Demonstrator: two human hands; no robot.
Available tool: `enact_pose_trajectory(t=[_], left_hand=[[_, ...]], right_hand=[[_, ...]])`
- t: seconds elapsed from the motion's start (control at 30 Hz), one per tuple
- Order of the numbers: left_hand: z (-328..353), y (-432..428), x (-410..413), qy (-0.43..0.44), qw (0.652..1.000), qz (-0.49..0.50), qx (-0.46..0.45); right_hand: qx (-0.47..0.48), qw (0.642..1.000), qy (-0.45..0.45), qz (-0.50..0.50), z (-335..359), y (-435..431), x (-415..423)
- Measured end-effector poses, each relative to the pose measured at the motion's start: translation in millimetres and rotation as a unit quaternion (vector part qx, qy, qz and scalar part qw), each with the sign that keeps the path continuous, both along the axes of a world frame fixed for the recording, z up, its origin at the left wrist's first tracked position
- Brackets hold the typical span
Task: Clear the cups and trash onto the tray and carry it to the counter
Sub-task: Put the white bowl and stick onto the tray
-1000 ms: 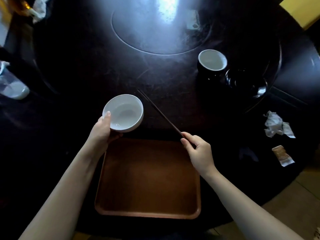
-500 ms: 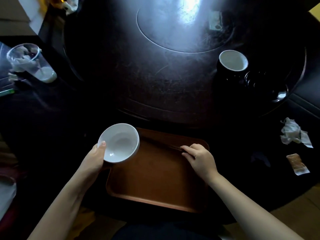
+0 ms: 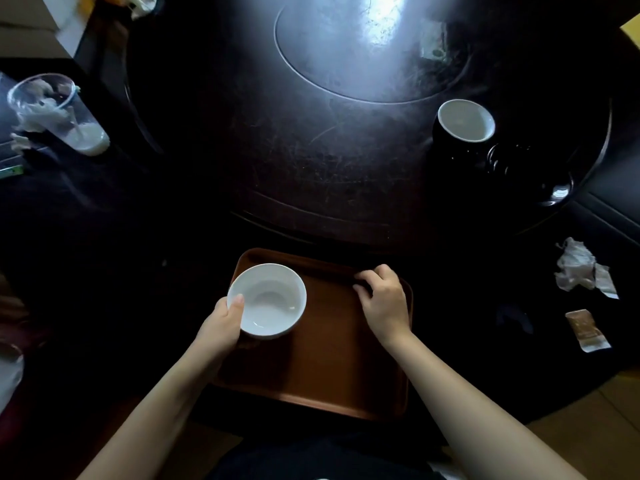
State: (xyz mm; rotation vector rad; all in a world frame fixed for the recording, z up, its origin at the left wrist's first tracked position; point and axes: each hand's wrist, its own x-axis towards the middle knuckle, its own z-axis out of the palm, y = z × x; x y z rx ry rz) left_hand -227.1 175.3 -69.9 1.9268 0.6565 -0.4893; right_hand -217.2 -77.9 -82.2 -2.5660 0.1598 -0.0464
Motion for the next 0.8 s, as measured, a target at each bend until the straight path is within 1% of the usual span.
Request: enact_pose_trajectory(t=[0.07,0.3,0.43,0.7,0.8], left_hand=[[1,-7,5,-0.01,1.0,-0.003,0.014],[2,-27,21,-0.032,0.999,-0.016,0.02],[1,-27,20,-0.037,0.999,0.001,0.015],[-2,-18,20,-0.005,0.999,0.015,-0.036],[-1,-16,18,-0.001,1.0,0.01,-0.023]], right_hand=[[0.014,1.0,0.008,-0.007,-1,1,3],[0.018,1.0,0.007,-0.006,0,-2,4],[0.017,1.0,0.001,-0.005,1,-4,3],[-0.016,0.999,0.018,0.034,0,-8,4],[-0.025,0.999,0.024,0.04,0,-10,3]])
